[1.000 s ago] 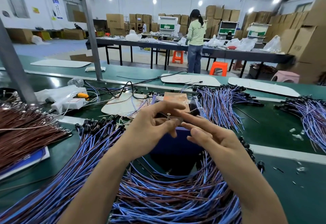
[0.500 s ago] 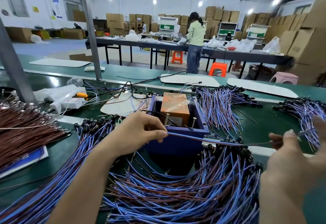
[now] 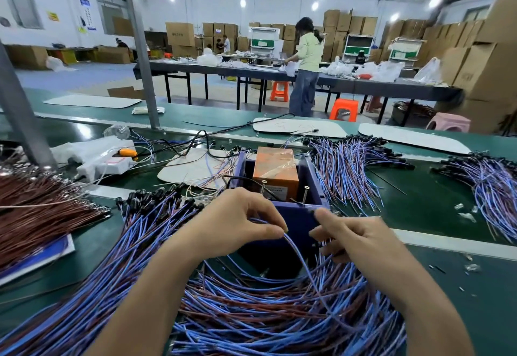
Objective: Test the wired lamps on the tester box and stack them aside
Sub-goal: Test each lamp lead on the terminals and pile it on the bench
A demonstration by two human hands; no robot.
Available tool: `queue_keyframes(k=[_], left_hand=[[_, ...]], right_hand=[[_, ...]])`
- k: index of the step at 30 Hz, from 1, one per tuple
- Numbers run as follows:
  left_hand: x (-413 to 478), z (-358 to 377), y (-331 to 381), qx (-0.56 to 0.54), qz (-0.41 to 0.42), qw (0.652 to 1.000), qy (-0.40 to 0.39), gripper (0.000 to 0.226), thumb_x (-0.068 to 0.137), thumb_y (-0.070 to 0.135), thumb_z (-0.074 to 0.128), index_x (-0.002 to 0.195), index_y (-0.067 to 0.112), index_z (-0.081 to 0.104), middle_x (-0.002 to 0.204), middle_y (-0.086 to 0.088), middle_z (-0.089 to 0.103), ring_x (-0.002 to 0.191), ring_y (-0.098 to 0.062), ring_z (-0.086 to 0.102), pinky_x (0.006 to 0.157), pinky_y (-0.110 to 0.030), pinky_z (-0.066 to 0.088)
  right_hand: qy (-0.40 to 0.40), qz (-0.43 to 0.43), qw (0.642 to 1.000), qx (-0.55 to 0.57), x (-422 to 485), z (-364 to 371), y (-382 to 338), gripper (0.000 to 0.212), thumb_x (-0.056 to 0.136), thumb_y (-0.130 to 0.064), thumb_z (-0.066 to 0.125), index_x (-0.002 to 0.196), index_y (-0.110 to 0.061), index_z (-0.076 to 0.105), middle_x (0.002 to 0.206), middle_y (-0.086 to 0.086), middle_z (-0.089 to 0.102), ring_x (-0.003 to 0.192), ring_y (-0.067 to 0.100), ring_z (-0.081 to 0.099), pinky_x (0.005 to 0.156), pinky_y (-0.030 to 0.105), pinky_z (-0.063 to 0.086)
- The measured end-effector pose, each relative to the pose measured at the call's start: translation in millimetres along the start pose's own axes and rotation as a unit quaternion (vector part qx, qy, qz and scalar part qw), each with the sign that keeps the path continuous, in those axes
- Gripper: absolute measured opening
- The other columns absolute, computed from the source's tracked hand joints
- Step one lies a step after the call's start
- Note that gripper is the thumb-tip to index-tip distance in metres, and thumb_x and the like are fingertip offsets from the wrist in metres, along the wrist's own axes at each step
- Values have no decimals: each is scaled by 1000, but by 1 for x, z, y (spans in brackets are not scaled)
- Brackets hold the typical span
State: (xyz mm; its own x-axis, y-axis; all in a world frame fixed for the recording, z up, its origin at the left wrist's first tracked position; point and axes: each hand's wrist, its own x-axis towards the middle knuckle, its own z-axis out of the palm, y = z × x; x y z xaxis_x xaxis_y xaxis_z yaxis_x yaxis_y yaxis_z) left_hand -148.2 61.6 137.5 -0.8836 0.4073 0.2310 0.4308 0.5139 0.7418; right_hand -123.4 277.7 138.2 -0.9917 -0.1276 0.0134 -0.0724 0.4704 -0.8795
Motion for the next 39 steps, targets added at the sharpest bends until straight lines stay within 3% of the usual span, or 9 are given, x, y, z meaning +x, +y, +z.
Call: queue_keyframes(k=[3, 7, 14, 18, 21, 23, 31, 35, 39], left_hand=[[3, 12, 2, 11, -5, 1000, 26, 15, 77, 23, 78, 87, 34, 72, 79, 8, 69, 74, 0, 64, 71, -15, 49], [5, 13, 4, -23, -20, 997, 72, 29, 73, 23, 81, 94, 36, 64, 75, 5, 69, 71, -1, 66, 66, -8, 44], [2, 10, 11, -129, -24, 986, 105, 62, 70, 14, 82, 119, 42, 56, 79, 0, 73, 76, -9, 71, 76, -18, 52], [7, 19, 13, -176, -64, 959, 213, 76, 66, 12, 85, 122, 46, 46, 89, 9, 70, 75, -12, 72, 72, -15, 53], [12, 31, 17, -342, -115, 908, 214, 41, 76, 4, 75, 112, 19, 62, 80, 2, 72, 70, -18, 69, 73, -27, 59], [13, 36, 19, -386, -125, 897, 177, 11, 82, 6, 69, 87, 15, 70, 73, -1, 71, 63, -11, 65, 65, -21, 57], [17, 29, 5, -338, -182, 907, 174, 11, 88, 4, 63, 81, 7, 70, 60, 2, 66, 43, -3, 50, 49, -16, 50], [17, 22, -9, -273, -230, 923, 147, 15, 89, 6, 61, 78, 2, 70, 54, -1, 62, 39, -5, 44, 44, -14, 43], [16, 18, -19, -253, -250, 923, 144, 18, 89, 6, 61, 75, 2, 71, 52, 0, 63, 39, -5, 44, 43, -14, 42]], right_hand=[[-47, -39, 997, -35, -3, 8, -8, 47, 58, -72, 61, 77, -32, 76, 72, -8, 73, 71, 9, 69, 75, 29, 54], [-4, -57, 998, -31, 0, 15, -10, 5, 79, -31, 75, 80, -26, 75, 67, -6, 71, 62, 2, 63, 62, 17, 47], [2, -80, 995, 62, 4, 26, -11, 8, 80, -10, 75, 79, -19, 76, 72, -1, 74, 69, 9, 70, 66, 15, 54], [30, -35, 983, 179, 6, 29, -12, 11, 82, -1, 70, 73, -8, 72, 73, 7, 73, 65, 21, 72, 60, 22, 57], [61, -24, 977, 205, 9, 33, -12, 13, 82, -2, 71, 69, -5, 70, 68, 9, 71, 62, 23, 72, 59, 27, 59], [69, -23, 976, 206, 10, 35, -12, 14, 82, -2, 71, 68, -6, 70, 66, 9, 71, 62, 23, 72, 59, 29, 59], [183, 25, 971, 151, 17, 32, -2, 22, 86, 5, 62, 77, -13, 70, 58, 3, 68, 53, 14, 69, 59, 31, 59], [215, 39, 976, 18, 17, 20, 9, 20, 87, -2, 62, 94, -16, 74, 39, -5, 58, 32, -1, 51, 38, 6, 33], [204, 56, 977, -40, 18, 18, 12, 18, 87, -6, 63, 96, -13, 77, 52, -10, 54, 40, 3, 50, 37, 4, 32]])
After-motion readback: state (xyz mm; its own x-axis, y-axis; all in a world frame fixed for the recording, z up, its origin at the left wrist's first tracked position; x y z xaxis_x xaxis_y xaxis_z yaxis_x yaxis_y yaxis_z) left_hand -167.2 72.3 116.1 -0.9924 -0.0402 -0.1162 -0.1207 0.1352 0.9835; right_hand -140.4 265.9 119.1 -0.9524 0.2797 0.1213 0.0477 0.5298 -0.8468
